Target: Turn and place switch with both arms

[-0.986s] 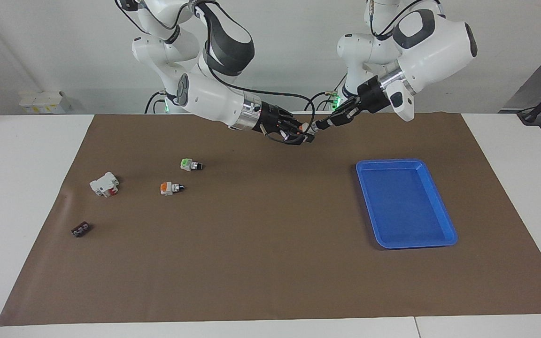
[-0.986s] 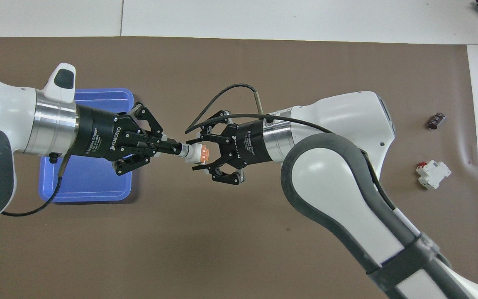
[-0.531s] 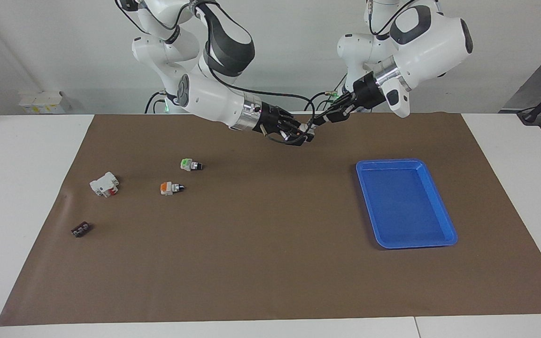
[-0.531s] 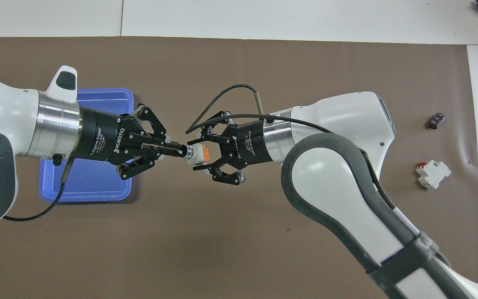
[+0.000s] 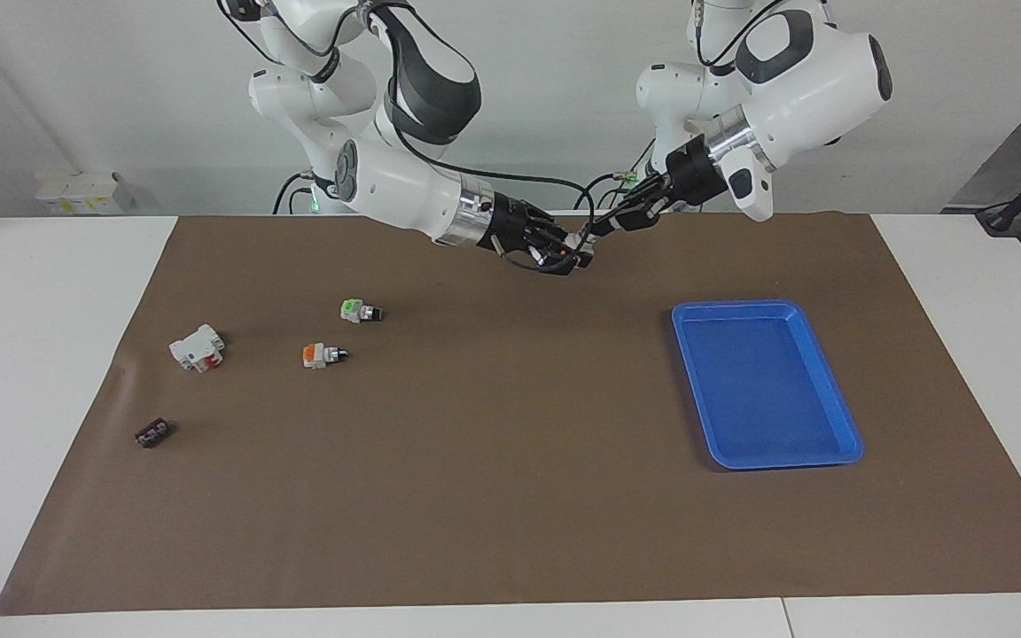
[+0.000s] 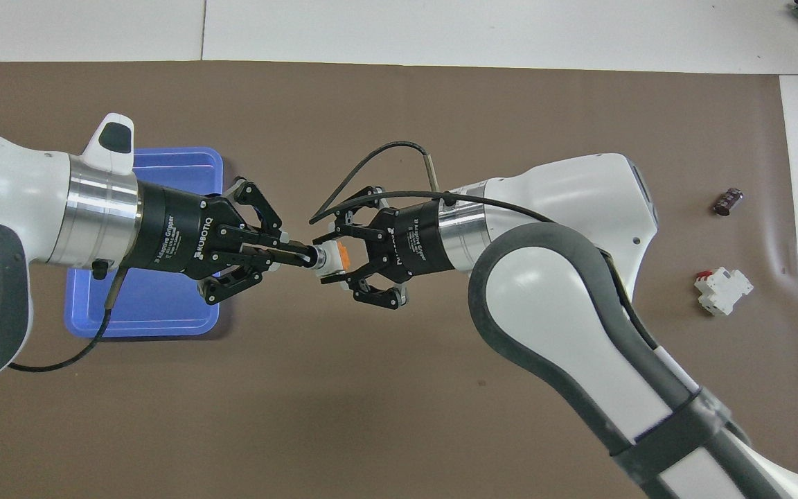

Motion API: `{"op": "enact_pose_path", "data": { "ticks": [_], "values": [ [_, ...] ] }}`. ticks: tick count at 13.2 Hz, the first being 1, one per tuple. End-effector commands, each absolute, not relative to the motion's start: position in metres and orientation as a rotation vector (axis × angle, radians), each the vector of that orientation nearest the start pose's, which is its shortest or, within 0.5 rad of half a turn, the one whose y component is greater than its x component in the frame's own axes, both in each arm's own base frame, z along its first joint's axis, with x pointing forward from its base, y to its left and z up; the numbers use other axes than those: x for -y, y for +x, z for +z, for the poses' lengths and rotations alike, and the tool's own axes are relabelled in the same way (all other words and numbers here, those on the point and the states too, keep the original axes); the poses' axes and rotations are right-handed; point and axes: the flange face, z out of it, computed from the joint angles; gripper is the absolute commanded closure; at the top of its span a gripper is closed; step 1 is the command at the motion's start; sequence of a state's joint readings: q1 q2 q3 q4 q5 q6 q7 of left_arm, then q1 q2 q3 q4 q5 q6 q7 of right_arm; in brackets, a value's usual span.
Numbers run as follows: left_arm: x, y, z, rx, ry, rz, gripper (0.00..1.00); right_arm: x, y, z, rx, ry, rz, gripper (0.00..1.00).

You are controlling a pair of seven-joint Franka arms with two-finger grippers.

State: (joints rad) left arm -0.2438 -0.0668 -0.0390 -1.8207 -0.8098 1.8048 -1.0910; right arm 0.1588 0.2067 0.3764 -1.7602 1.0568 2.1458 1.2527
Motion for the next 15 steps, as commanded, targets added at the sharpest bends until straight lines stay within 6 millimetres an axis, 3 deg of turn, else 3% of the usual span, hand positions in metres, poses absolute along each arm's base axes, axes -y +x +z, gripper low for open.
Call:
{"op": "enact_pose_path", "data": {
  "ticks": [1, 4, 5, 6, 15],
  "values": [
    [0.216, 0.5075, 0.5947, -1.154, 2.124, -0.623, 1.0, -0.352, 0.54, 0.4946, -1.35, -1.788, 0.857, 1.0],
    [0.2152, 0.5079, 0.5947, -1.154, 2.124, -0.622, 1.0, -0.3521, 0.5398, 0.4945, -1.376, -1.775, 0.873, 0.97],
    [0.2151, 0.5079, 0.5946, -1.153, 2.126, -0.62, 1.0, -0.3518, 0.5401, 0.4949, -1.386, -1.78, 0.867, 0.31],
    [0.2151, 0.5079, 0.5946, -1.153, 2.126, -0.62, 1.0, -0.3561, 0.5362, 0.4993, -1.37, -1.794, 0.853, 0.0],
    [0.2089, 0.5106, 0.5901, -1.146, 2.151, -0.583, 1.0, -0.3592, 0.5322, 0.5013, -1.352, -1.834, 0.827, 0.0]
  ]
}}
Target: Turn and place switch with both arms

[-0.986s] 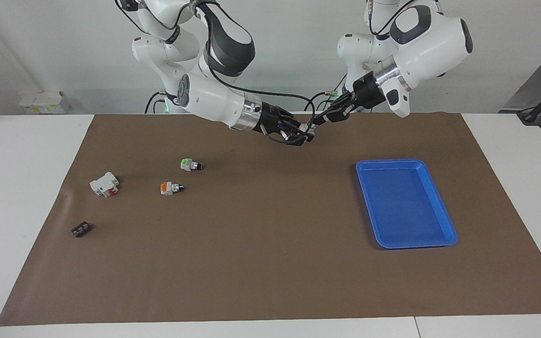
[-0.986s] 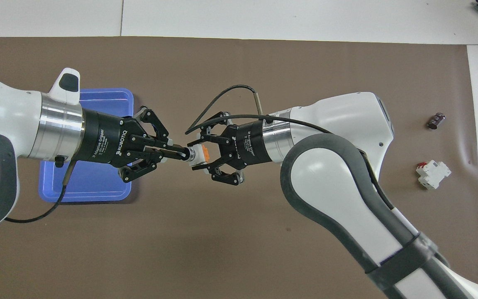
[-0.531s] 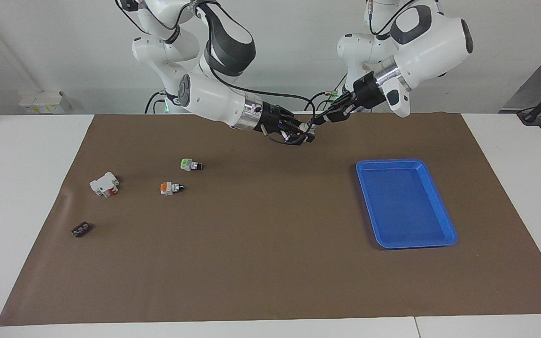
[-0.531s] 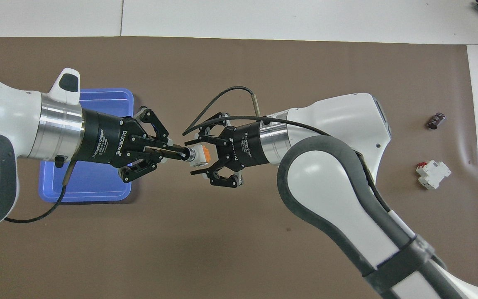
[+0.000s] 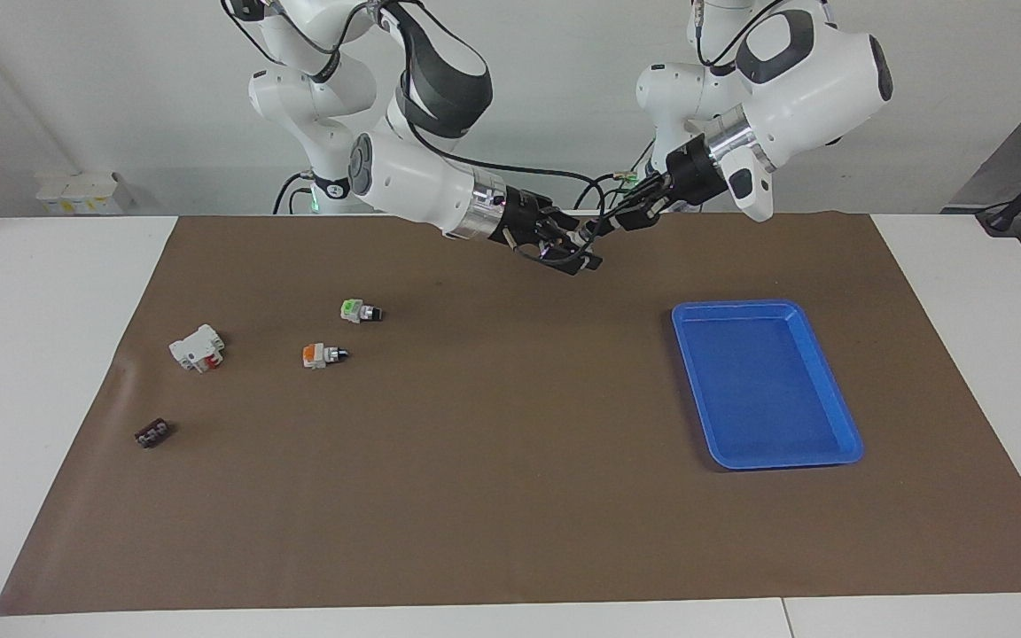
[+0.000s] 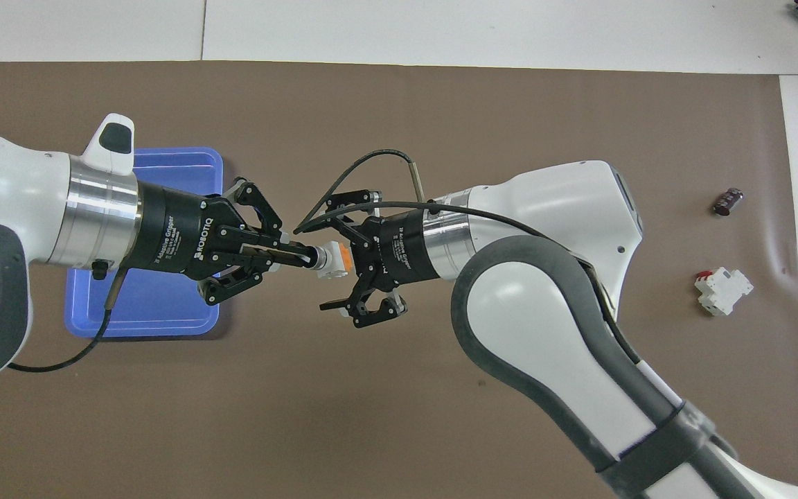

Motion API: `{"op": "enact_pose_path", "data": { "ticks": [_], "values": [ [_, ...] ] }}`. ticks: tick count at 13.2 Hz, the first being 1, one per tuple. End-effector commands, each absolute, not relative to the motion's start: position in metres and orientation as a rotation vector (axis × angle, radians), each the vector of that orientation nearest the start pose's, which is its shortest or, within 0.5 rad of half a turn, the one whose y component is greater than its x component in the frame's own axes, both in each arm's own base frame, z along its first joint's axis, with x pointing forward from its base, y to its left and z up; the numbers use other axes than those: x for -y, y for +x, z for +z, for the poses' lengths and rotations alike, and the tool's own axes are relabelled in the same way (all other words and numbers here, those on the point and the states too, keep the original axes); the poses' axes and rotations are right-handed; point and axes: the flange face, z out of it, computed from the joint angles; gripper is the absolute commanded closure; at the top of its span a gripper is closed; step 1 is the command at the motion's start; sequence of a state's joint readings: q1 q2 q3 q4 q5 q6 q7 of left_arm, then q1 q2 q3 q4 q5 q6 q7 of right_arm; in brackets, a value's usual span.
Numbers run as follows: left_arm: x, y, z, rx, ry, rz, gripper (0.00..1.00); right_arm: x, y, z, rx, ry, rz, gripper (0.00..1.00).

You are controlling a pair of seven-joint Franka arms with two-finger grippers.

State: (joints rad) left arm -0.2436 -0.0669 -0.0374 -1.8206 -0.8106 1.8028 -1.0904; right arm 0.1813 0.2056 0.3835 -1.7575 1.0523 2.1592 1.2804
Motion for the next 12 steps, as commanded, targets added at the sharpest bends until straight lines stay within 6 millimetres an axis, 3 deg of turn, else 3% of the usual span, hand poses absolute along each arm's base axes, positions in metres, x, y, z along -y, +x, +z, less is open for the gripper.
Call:
{"op": "enact_pose_path", "data": {
  "ticks": [1, 6, 8, 12],
  "values": [
    [0.208, 0.511, 0.589, -1.135, 2.172, -0.561, 1.0, -0.359, 0.533, 0.501, -1.353, -1.833, 0.826, 0.0],
    [0.195, 0.518, 0.573, -1.164, 2.192, -0.412, 1.0, -0.358, 0.531, 0.501, -1.351, -1.839, 0.826, 0.0],
    [0.187, 0.511, 0.552, -1.141, 2.262, -0.367, 1.0, -0.357, 0.525, 0.507, -1.313, -1.882, 0.794, 0.0],
    [0.139, 0.504, 0.507, -1.044, 2.443, -0.281, 1.0, -0.336, 0.515, 0.51, -1.204, -2.066, 0.651, 0.0]
  ]
}}
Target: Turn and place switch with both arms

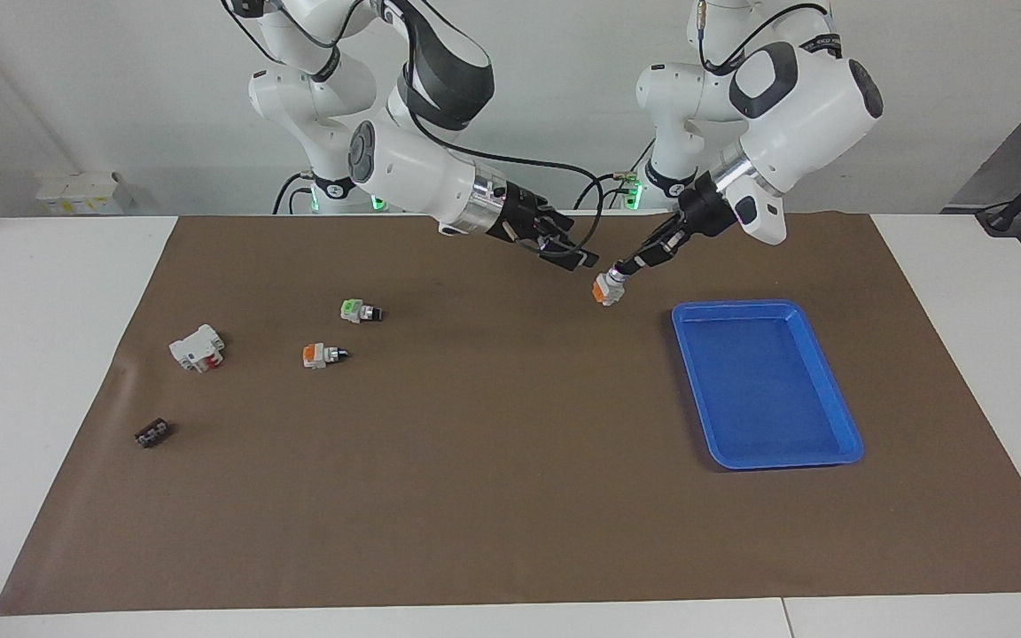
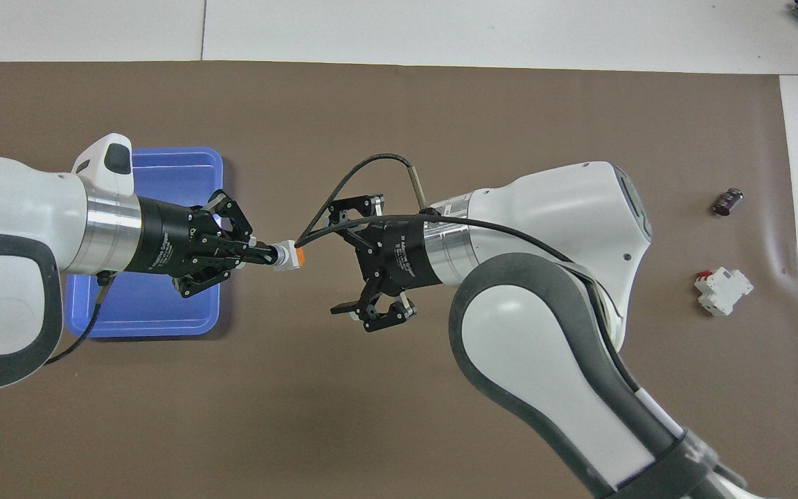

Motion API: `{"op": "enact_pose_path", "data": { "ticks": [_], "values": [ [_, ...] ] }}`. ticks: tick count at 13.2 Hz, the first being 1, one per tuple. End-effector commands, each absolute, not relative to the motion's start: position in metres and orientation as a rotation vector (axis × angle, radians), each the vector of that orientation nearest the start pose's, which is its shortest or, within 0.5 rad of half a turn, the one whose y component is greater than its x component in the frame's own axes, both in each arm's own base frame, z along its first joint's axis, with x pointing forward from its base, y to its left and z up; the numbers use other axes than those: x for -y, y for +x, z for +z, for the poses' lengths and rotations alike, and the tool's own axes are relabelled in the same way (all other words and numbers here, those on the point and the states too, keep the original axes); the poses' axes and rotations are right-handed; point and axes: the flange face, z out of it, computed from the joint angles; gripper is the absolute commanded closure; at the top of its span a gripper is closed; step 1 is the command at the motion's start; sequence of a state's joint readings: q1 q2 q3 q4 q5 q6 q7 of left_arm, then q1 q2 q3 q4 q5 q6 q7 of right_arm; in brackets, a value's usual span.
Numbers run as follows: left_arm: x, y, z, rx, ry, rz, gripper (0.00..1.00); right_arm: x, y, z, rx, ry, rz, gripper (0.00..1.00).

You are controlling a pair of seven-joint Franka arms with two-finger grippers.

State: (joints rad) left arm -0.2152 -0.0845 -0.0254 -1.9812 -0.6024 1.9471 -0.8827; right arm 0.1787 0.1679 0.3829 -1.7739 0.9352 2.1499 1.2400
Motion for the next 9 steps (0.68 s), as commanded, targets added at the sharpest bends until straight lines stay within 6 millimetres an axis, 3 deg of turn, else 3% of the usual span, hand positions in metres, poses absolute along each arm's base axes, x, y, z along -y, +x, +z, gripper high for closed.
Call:
{"op": "enact_pose_path", "data": {
  "ticks": [1, 4, 7, 9],
  "values": [
    [0.123, 0.506, 0.496, -1.018, 2.49, -0.261, 1.0, -0.318, 0.521, 0.507, -1.17, -2.15, 0.595, 0.0],
    [0.08, 0.506, 0.472, -0.908, 2.634, -0.214, 1.0, -0.271, 0.531, 0.515, -1.048, -2.376, 0.42, 0.0],
    [0.044, 0.499, 0.441, -0.72, 2.818, -0.191, 1.0, -0.22, 0.541, 0.527, -0.82, -2.648, 0.155, 0.0],
    [0.021, 0.5, 0.427, -0.617, 2.85, -0.141, 1.0, -0.183, 0.551, 0.536, -0.679, -2.781, -0.002, 0.0]
  ]
}}
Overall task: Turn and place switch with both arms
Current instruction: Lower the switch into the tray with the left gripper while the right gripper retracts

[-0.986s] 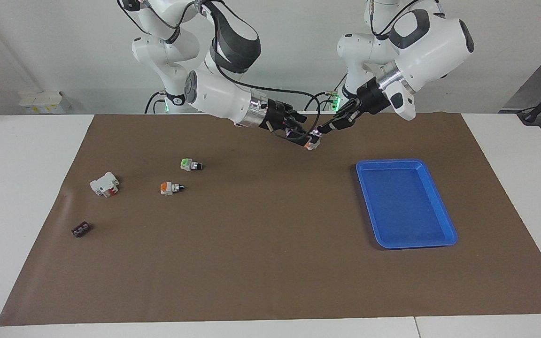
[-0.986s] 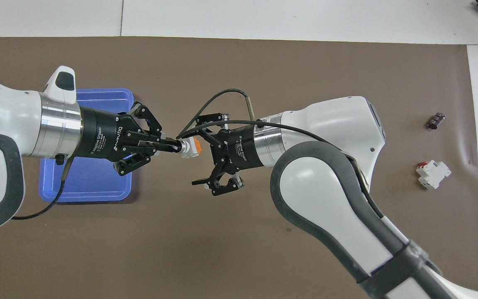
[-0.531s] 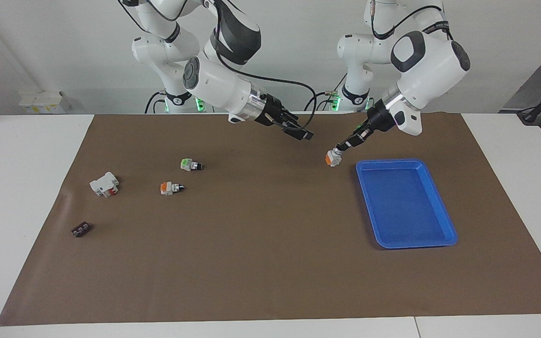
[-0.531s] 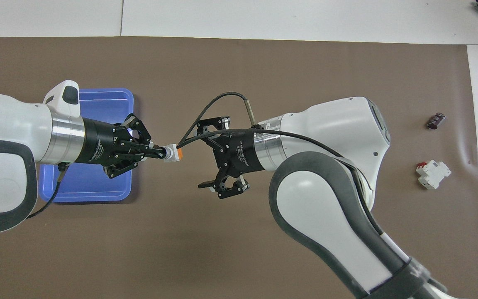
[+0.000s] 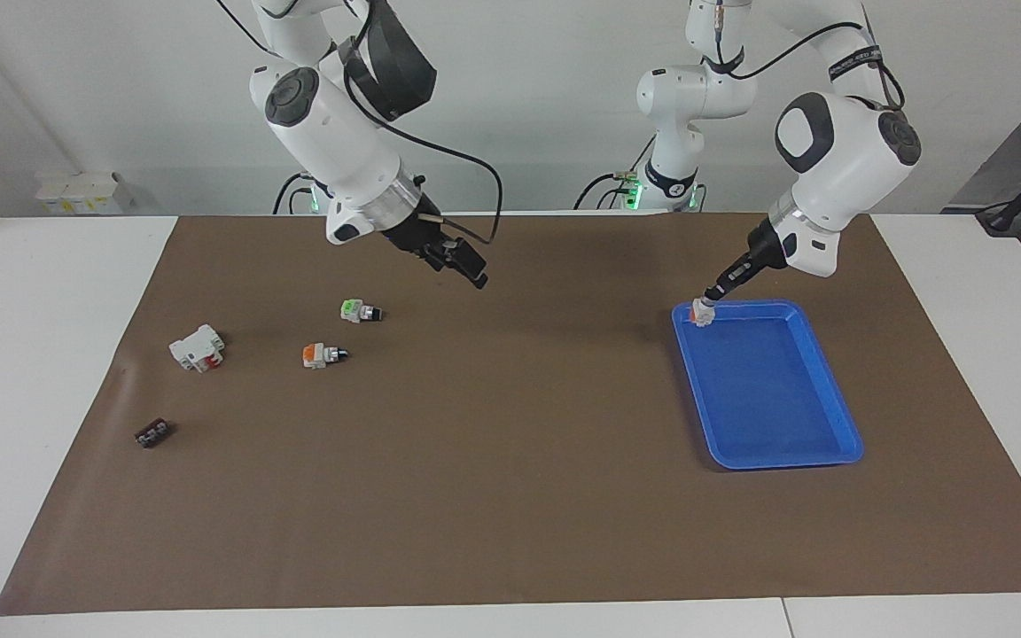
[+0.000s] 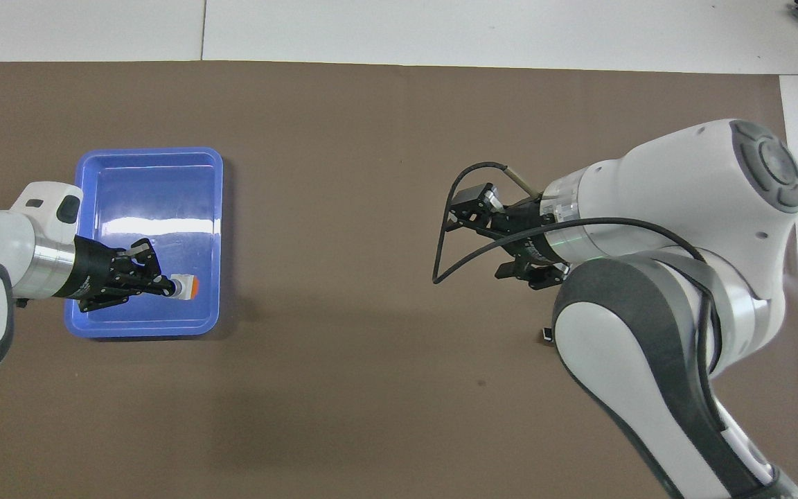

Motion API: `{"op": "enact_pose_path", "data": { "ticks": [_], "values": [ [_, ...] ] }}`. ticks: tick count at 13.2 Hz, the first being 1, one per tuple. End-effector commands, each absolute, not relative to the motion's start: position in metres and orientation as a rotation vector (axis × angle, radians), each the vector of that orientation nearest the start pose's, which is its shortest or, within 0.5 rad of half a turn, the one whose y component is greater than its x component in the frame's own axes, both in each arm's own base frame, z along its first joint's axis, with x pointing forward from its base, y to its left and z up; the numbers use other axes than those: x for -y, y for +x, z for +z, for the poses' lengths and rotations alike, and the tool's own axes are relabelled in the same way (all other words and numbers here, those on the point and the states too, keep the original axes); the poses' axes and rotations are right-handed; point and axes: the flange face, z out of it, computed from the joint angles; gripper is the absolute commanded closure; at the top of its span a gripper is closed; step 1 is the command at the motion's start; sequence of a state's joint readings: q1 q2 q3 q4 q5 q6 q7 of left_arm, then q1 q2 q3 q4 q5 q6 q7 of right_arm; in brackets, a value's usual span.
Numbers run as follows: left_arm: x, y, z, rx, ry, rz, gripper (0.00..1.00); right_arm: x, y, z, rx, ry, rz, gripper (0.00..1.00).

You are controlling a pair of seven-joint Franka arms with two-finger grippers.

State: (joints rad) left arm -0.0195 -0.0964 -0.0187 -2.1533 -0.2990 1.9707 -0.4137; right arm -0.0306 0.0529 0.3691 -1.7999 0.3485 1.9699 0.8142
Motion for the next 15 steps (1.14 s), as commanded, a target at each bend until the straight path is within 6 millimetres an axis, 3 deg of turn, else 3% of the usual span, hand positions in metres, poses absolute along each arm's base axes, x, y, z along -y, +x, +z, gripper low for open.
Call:
{"op": "enact_pose_path", "data": {
  "ticks": [1, 3, 5, 8, 11, 12, 13, 15],
  "values": [
    [0.016, 0.502, 0.418, 0.641, -3.3, 0.136, 1.0, -0.166, 0.556, 0.541, -0.62, -2.835, -0.064, 0.0],
    [0.015, 0.506, 0.4, 0.546, -3.314, 0.149, 1.0, -0.138, 0.56, 0.548, -0.496, -2.965, -0.174, 0.0],
    [0.001, 0.509, 0.39, 0.477, -3.325, 0.13, 1.0, -0.118, 0.56, 0.557, -0.435, -3.058, -0.22, 0.0],
    [-0.001, 0.517, 0.387, 0.409, -3.334, 0.042, 1.0, -0.084, 0.562, 0.577, -0.29, -3.14, -0.223, 0.0],
    [0.0, 0.514, 0.381, 0.236, -3.351, 0.041, 1.0, -0.048, 0.564, 0.604, -0.295, -3.153, -0.21, 0.0],
    [-0.001, 0.515, 0.383, 0.204, -3.353, 0.032, 0.95, -0.047, 0.564, 0.613, -0.293, -3.16, -0.218, 0.0],
    [0.0, 0.515, 0.383, 0.172, -3.357, 0.029, 0.8, -0.044, 0.564, 0.621, -0.306, -3.166, -0.173, 0.0],
    [0.005, 0.518, 0.385, 0.12, -3.358, 0.016, 0.77, -0.028, 0.561, 0.626, -0.329, -3.155, -0.115, 0.0]
  ]
}}
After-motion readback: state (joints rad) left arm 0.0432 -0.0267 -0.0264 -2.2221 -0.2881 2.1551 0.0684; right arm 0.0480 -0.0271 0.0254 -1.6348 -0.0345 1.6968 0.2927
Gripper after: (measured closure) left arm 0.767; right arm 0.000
